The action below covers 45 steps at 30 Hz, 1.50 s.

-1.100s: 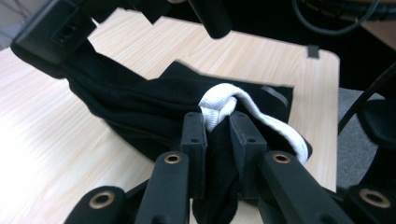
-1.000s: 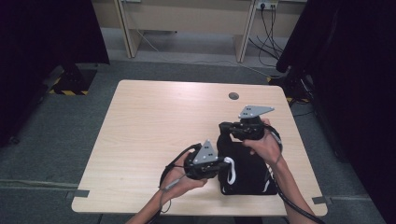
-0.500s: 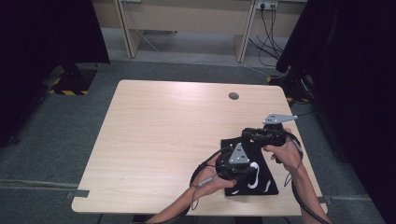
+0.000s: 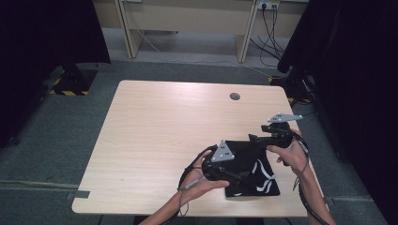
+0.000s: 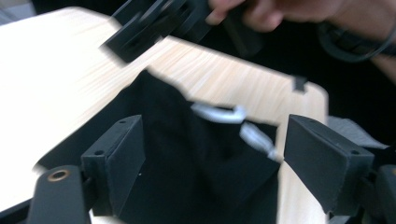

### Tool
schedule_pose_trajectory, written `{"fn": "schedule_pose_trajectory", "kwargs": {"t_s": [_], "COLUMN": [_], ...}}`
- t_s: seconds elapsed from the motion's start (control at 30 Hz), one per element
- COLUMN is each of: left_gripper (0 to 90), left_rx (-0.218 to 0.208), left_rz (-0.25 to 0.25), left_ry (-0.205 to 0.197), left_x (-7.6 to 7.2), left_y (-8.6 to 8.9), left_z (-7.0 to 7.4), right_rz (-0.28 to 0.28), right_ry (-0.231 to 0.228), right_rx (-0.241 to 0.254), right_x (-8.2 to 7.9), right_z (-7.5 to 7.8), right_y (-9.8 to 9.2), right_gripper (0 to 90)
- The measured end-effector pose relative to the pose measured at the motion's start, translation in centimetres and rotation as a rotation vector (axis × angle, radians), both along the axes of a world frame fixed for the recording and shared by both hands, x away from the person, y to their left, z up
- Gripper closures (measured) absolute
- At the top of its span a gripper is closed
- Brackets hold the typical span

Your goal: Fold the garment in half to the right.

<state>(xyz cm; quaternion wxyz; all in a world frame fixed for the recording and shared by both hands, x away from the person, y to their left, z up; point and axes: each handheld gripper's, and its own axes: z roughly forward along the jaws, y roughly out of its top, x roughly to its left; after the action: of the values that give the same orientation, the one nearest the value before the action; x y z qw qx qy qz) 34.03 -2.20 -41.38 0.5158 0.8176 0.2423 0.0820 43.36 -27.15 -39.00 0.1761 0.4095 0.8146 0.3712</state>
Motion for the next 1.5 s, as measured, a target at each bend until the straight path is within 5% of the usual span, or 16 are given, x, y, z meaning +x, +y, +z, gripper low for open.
{"fn": "schedule_pose_trajectory", "kwargs": {"t_s": [0.33, 0.37, 0.53, 0.6, 0.67, 0.87, 1.03, 1.3, 1.5], "left_gripper": [14.1, 14.0, 13.5, 13.0, 12.5, 13.4, 16.0, 17.6, 17.6], "left_rx": [0.107, 0.118, 0.137, 0.153, 0.179, 0.241, 0.262, 0.284, 0.274], "left_rz": [0.100, 0.094, 0.085, 0.085, 0.086, 0.094, 0.099, 0.168, 0.212], "left_ry": [0.099, 0.077, 0.086, 0.079, 0.058, 0.005, 0.000, 0.036, 0.050], "left_x": [0.2, 0.4, 0.3, 0.3, 0.2, -0.2, 0.0, 1.3, 1.6], "left_y": [0.3, 0.3, -0.1, -0.3, -0.4, -0.9, -0.6, 4.2, 7.0], "left_z": [-4.8, -5.1, -5.8, -6.0, -6.1, -6.5, -6.3, -6.1, -6.2], "right_rz": [-0.085, -0.103, -0.042, 0.002, 0.016, 0.030, 0.031, 0.049, 0.045], "right_ry": [0.101, 0.120, 0.201, 0.199, 0.157, 0.057, 0.102, 0.074, 0.049], "right_rx": [-0.121, -0.130, -0.113, -0.117, -0.111, -0.161, -0.180, -0.195, -0.200], "right_x": [0.7, 0.9, 1.6, 1.8, 1.8, 2.2, 3.7, 4.3, 5.2], "right_z": [-2.4, -2.8, -5.1, -5.4, -4.8, -3.3, -6.2, -6.7, -6.8], "right_y": [-0.3, -0.6, -1.9, -2.0, -1.9, -1.3, -1.1, 2.1, 5.2], "right_gripper": [28.4, 28.9, 65.0, 78.7, 82.9, 83.6, 83.4, 79.6, 66.1]}}
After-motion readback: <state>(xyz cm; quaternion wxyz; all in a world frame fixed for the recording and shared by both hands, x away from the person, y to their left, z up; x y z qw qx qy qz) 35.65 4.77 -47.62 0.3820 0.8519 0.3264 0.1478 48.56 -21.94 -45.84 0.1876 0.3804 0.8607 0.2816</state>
